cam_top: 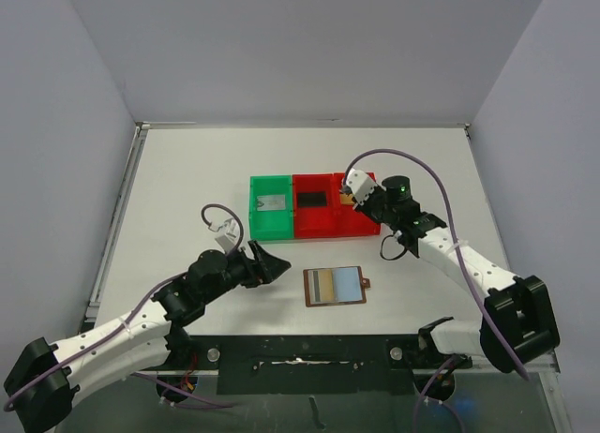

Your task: Take the credit cards out of the card holder

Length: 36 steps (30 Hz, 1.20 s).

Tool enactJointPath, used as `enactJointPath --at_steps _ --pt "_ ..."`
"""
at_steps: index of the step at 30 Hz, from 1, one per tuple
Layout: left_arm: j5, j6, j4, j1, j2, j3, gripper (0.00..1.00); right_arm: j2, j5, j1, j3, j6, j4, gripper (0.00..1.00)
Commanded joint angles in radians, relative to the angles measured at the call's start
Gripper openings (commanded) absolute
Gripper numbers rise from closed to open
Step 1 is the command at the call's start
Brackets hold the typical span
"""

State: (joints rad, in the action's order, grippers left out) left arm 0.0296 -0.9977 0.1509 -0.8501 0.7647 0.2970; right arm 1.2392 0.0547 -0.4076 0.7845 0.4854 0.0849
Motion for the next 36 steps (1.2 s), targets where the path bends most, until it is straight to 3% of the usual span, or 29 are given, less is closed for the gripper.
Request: enactJointPath --at_steps 1,22,29,36 --pt "0.008 0.022 -0.032 -0.006 -0.046 0.029 0.73 0.069 0.037 -0.007 0.06 0.198 -0.04 0.0" --pt "0.073 0.025 -0.165 -0.005 -0.162 0.045 0.74 0.425 -0.043 0.006 0.176 0.435 -0.297 0.0" --pt "0.061 -0.01 -0.174 -0.007 -0.188 0.02 0.74 0.514 -0.044 0.01 0.222 0.488 -0.302 0.0" --pt "0.06 -0.027 -0.201 -0.007 -0.236 0.004 0.74 0.565 -0.027 0.009 0.255 0.511 -0.251 0.07"
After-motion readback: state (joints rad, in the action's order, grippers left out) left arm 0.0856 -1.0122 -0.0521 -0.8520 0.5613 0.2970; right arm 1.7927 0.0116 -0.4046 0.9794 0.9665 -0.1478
